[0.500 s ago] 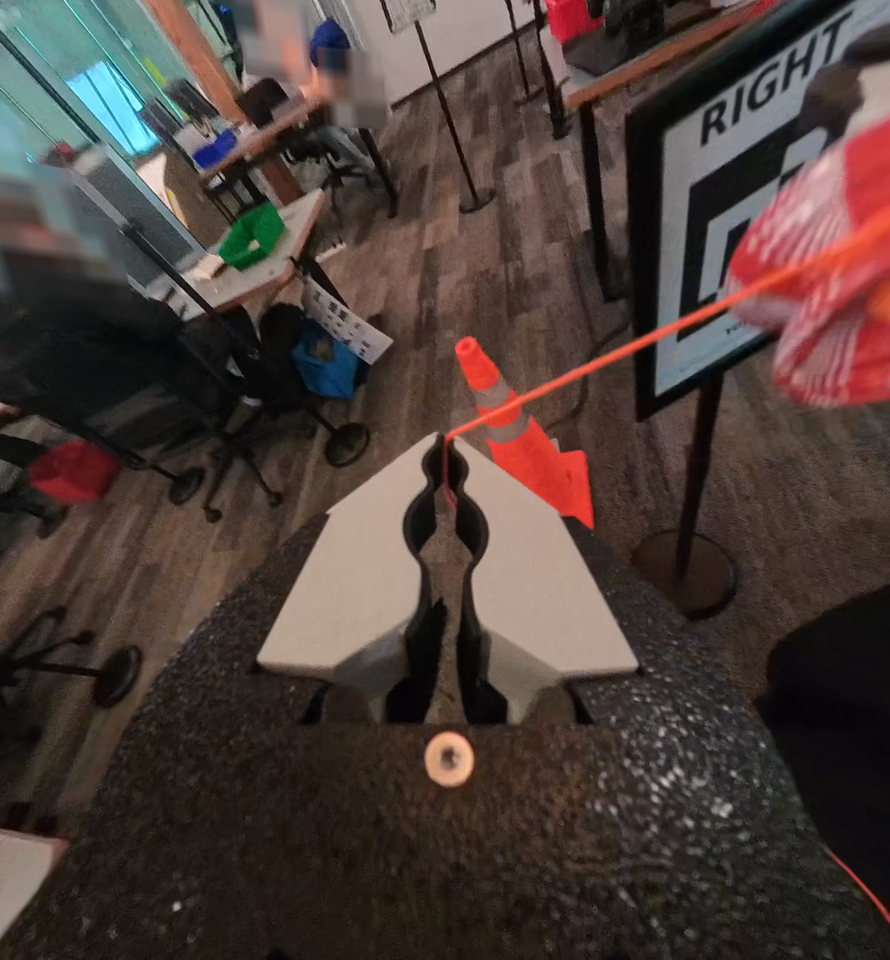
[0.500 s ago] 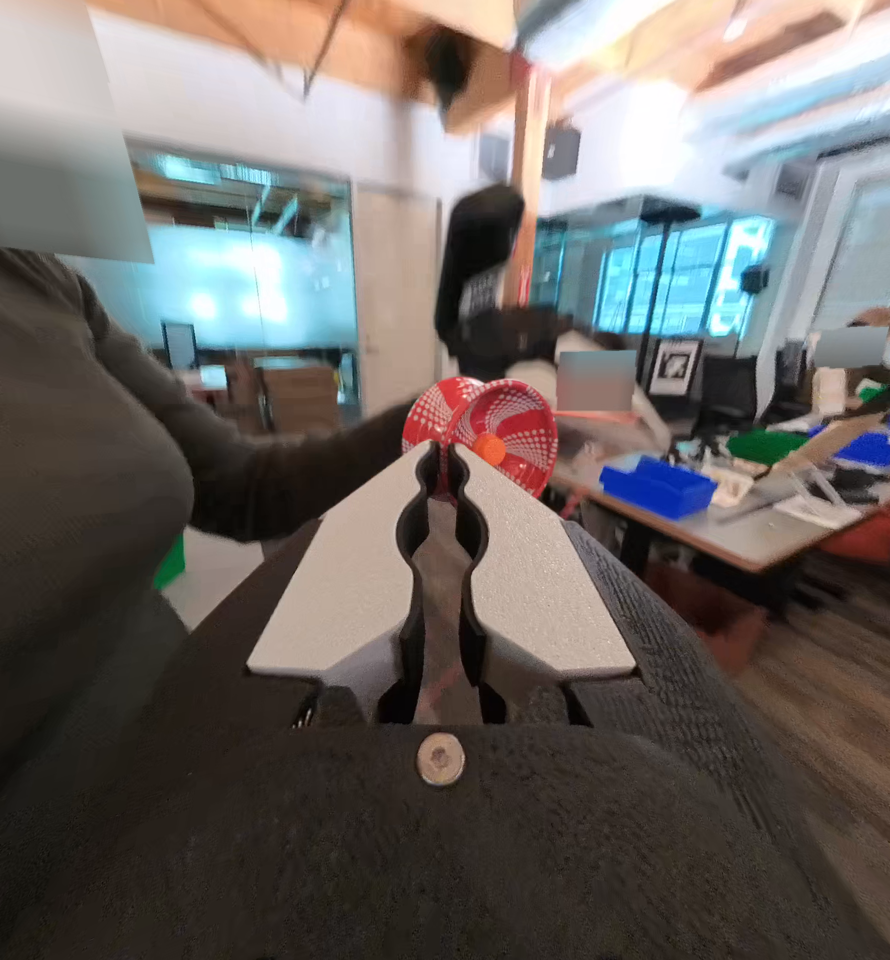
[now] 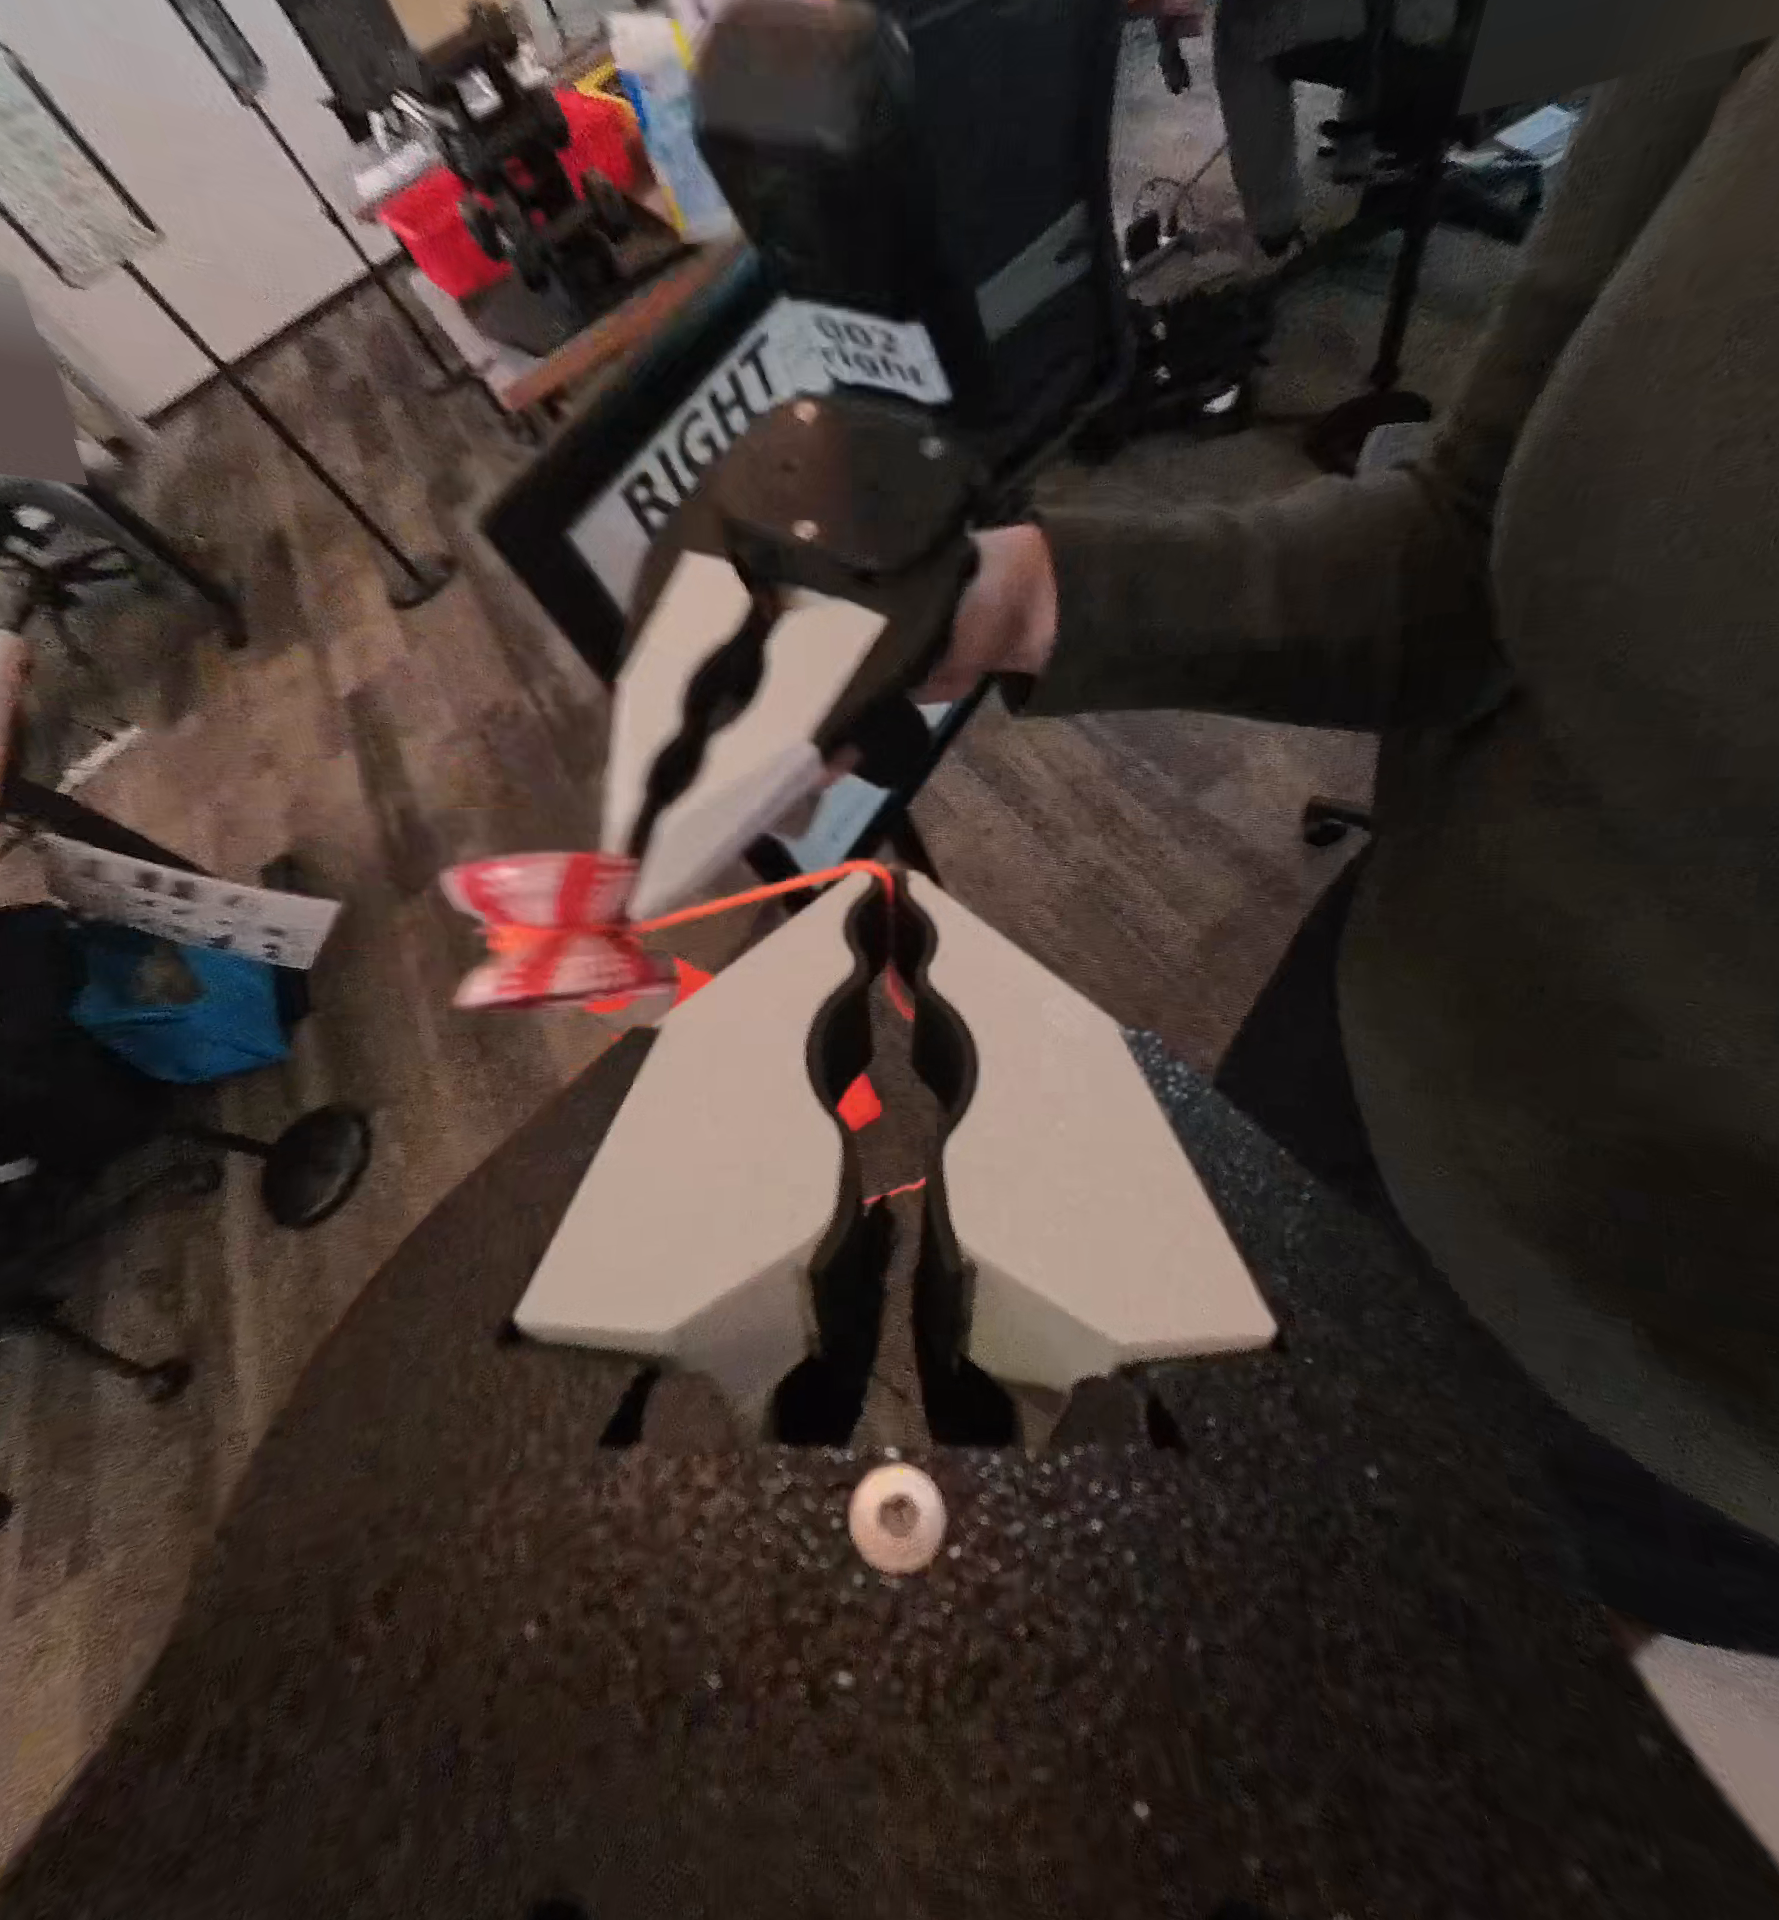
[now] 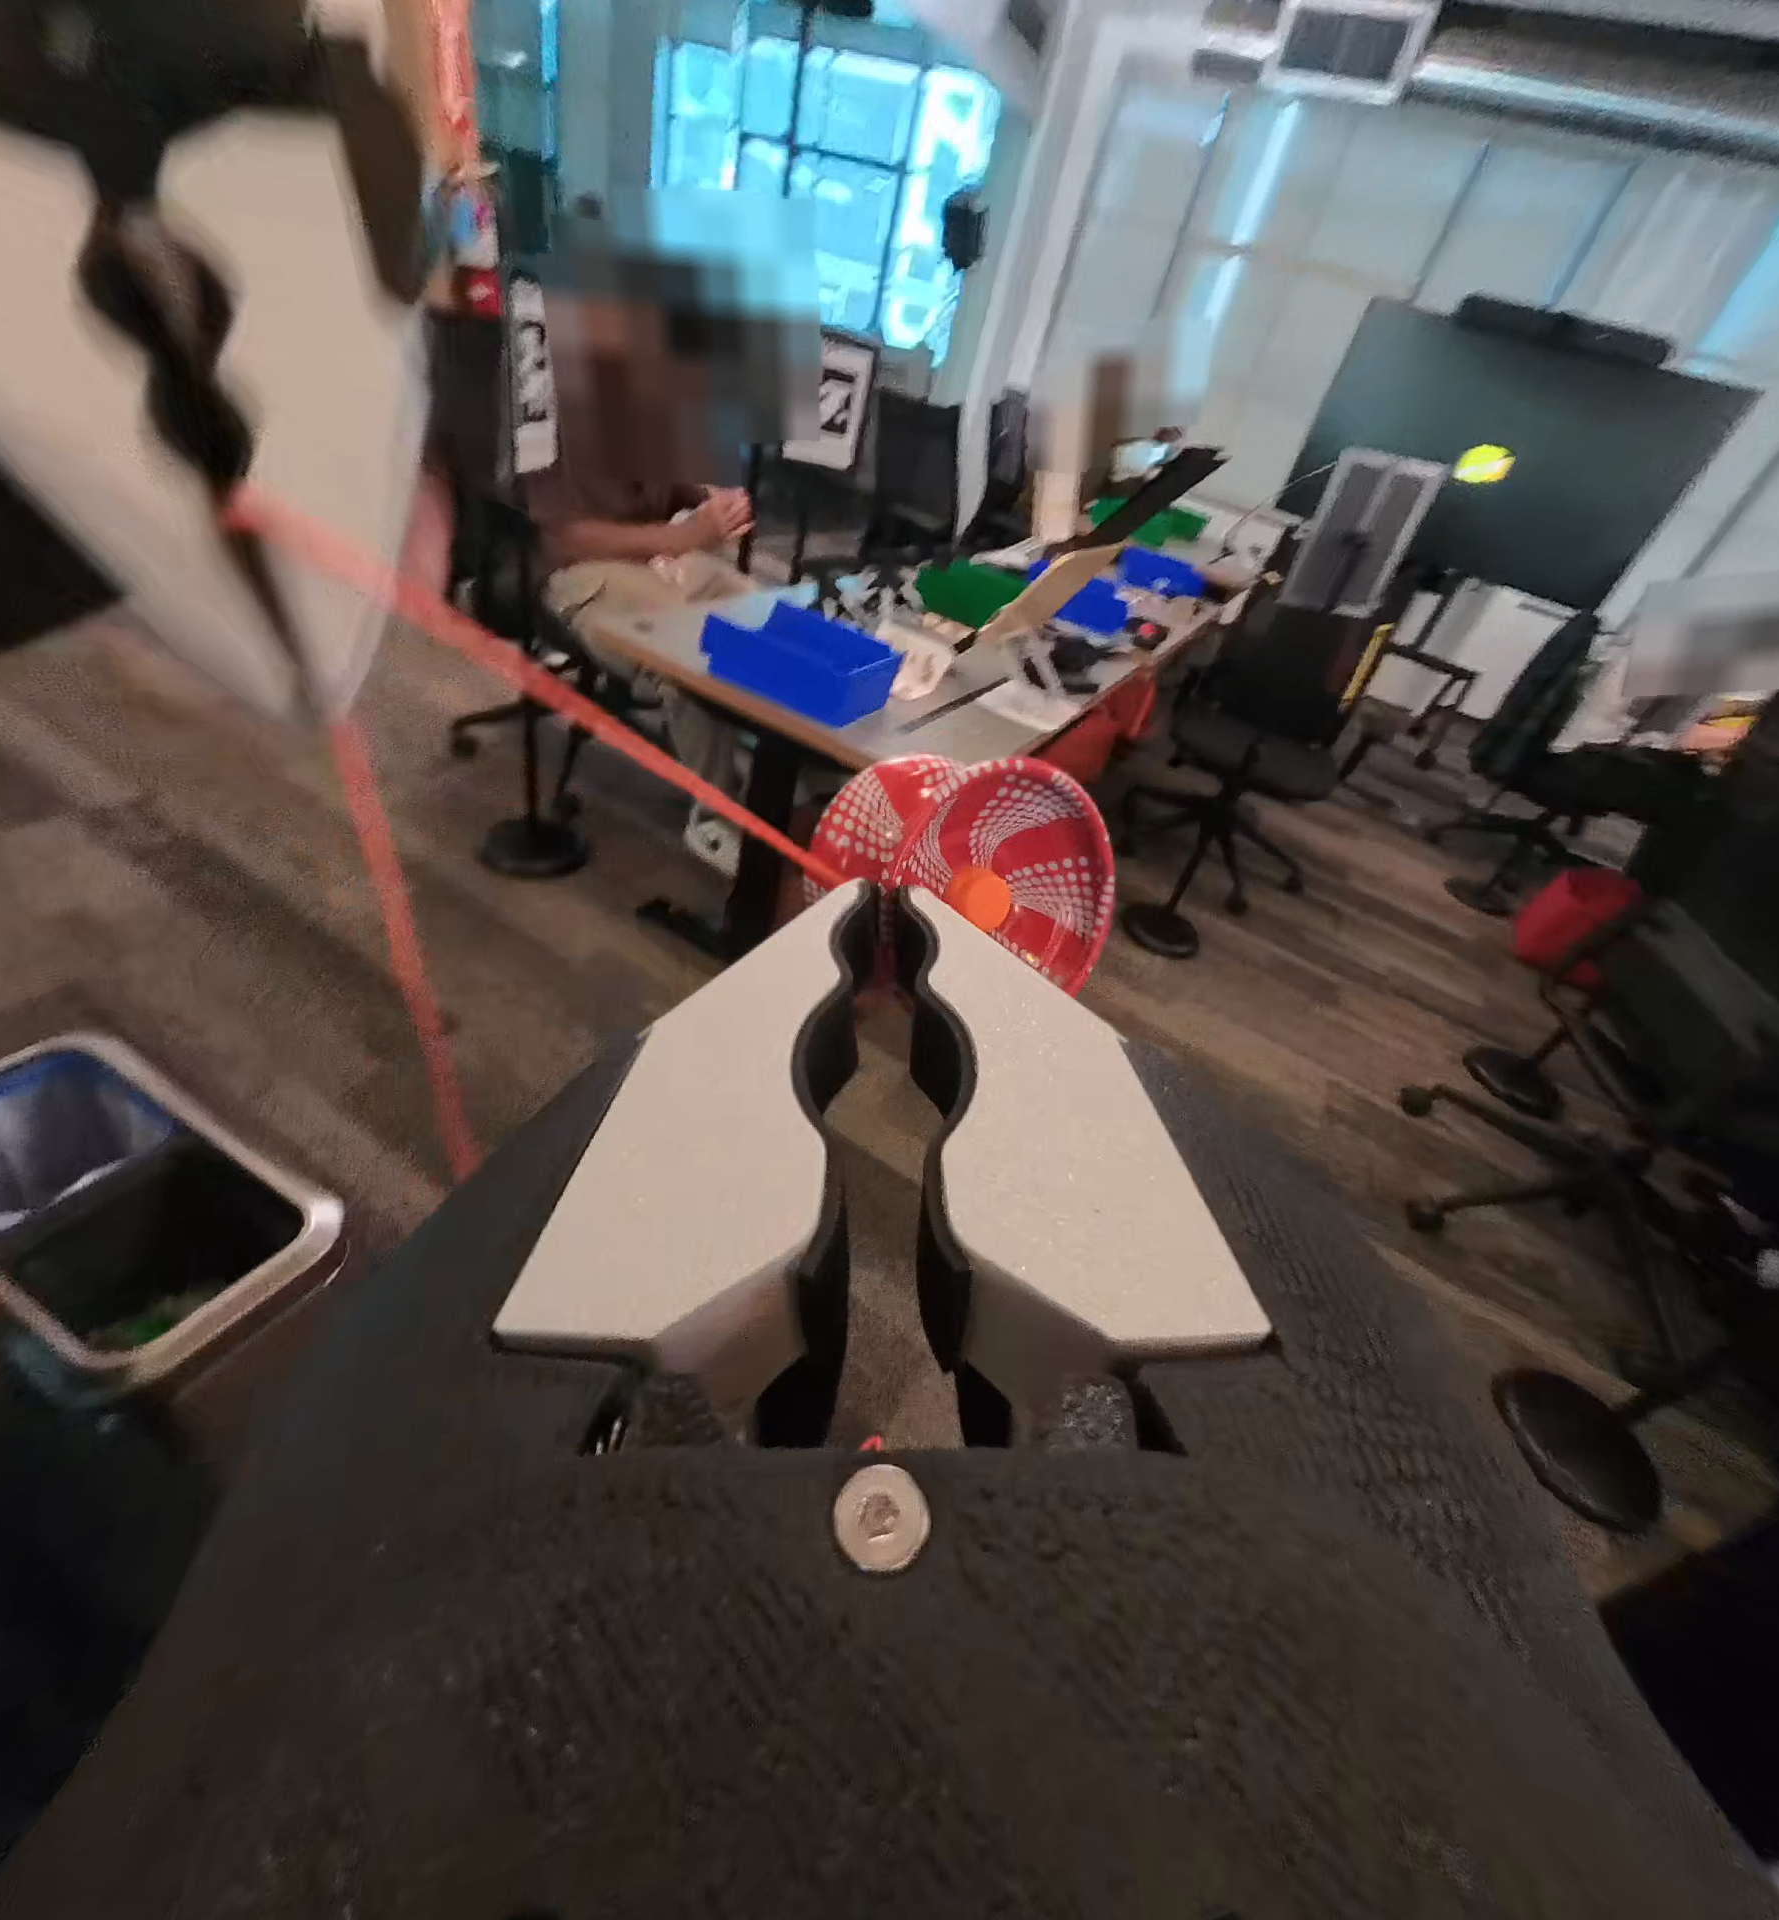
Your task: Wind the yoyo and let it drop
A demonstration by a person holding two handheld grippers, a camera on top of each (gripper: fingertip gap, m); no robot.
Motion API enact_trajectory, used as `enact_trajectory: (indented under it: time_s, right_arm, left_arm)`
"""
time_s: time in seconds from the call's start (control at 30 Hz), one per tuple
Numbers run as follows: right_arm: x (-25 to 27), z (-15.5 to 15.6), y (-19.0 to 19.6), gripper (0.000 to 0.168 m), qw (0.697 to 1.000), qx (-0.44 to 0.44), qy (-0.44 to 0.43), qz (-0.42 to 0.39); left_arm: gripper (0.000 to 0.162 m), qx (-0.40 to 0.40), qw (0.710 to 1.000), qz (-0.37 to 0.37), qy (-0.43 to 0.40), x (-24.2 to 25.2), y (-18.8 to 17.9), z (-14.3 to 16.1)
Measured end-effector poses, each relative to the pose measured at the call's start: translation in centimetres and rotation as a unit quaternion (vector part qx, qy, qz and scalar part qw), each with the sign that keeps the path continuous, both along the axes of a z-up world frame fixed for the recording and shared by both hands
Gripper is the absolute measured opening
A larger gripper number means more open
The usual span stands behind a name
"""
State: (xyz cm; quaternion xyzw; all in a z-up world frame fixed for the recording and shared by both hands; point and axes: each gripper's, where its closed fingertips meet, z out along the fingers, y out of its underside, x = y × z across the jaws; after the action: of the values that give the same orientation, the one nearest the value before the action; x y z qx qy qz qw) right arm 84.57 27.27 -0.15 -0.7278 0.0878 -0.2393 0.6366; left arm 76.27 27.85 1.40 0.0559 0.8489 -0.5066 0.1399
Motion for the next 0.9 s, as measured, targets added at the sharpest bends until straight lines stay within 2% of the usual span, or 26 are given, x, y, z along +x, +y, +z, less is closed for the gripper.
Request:
enact_trajectory:
  time_s: [0.13, 0.2, 0.27, 0.33, 0.4, 0.5, 0.6, 0.67, 0.77, 0.9]
  right_arm:
    - [-2.8, -1.6, 1.4, 0.001, 0.994, -0.04, 0.034, 0.095]
    - [-5.4, -1.1, 2.2, 0.0, 0.982, -0.017, 0.061, 0.177]
    - [-8.1, 1.1, 2.5, 0.0, 0.96, 0.049, 0.078, 0.263]
    - [-9.2, 3.9, 1.9, 0.0, 0.94, 0.13, 0.081, 0.304]
    - [-8.3, 5.6, 1.3, 0.0, 0.936, 0.182, 0.078, 0.29]
    - [-4.9, 7.0, 0.2, 0.0, 0.946, 0.247, 0.077, 0.197]
    - [-1.1, 4.5, 0.0, 0.001, 0.984, 0.162, 0.046, 0.057]
    - [-0.5, 2.2, 0.5, 0.0, 0.995, 0.089, 0.03, 0.025]
    - [-1.3, -0.5, 1.6, 0.001, 0.999, -0.002, 0.017, 0.042]
    - [-4.3, -2.5, 2.7, 0.001, 0.988, -0.071, 0.037, 0.135]
  left_arm:
    - [0.0, -0.024, 0.991, 0.111, -0.069, 4.7, 3.1, 4.5]
    - [0.0, 0.001, 0.979, 0.183, -0.085, 7.7, 5.3, 4.4]
    - [0.0, 0.032, 0.972, 0.221, -0.071, 9.6, 6.7, 2.6]
    - [0.0, 0.053, 0.974, 0.219, -0.033, 10.2, 6.8, -0.4]
    - [0.0, 0.062, 0.977, 0.202, 0.011, 9.7, 6.1, -3.6]
    - [0.0, 0.075, 0.984, 0.148, 0.065, 7.0, 3.8, -7.6]
    - [0.0, 0.055, 0.993, 0.056, 0.086, 2.5, 1.1, -7.9]
    - [0.0, 0.03, 0.997, 0.019, 0.071, 0.6, 0.3, -6.0]
    - [0.0, 0.015, 0.999, 0.037, 0.021, 1.1, 1.4, -2.5]
    - [0.0, 0.021, 0.991, 0.128, -0.04, 4.7, 4.7, 0.6]
